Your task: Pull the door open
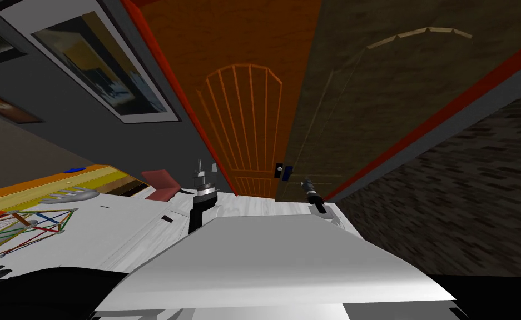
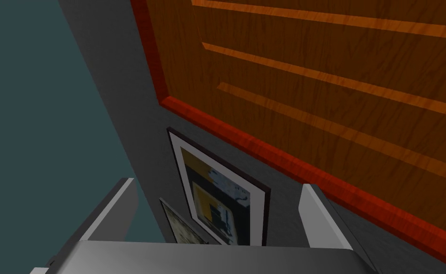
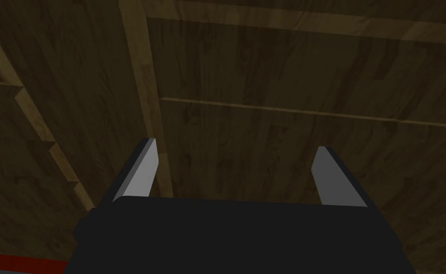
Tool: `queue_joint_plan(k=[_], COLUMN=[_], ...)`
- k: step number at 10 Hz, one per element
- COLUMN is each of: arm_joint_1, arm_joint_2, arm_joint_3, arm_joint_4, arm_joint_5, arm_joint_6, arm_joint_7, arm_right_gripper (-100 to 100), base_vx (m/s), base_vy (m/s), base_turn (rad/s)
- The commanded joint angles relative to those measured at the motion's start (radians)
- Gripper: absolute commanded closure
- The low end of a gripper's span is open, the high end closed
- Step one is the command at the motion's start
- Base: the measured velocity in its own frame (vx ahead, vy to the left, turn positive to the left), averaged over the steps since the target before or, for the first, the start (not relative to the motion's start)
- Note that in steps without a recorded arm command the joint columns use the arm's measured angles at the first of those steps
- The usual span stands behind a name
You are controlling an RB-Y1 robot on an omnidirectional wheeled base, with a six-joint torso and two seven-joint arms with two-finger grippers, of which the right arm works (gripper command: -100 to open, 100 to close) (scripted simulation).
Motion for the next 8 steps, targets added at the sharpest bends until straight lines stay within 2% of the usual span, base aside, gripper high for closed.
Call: queue_joint_plan(k=[1,3,4,5,8], arm_joint_1=[-0.017,-0.040,-0.035,-0.035,-0.035], arm_joint_2=[0.010,0.023,0.016,0.016,0.016], arm_joint_3=[0.014,0.036,0.028,0.028,0.028], arm_joint_4=[-0.002,-0.009,-0.006,-0.006,-0.006], arm_joint_5=[0.002,0.005,0.004,0.004,0.004], arm_joint_6=[-0.005,-0.010,-0.007,-0.007,-0.007], arm_joint_7=[0.003,0.005,0.002,0.002,0.002], arm_right_gripper=[-100,-100,-100,100,100], base_vx=[0.221,0.212,0.102,-0.012,-0.029], base_vy=[0.062,0.111,0.059,-0.008,-0.014], base_turn=[0.139,0.142,0.033,-0.032,0.015])
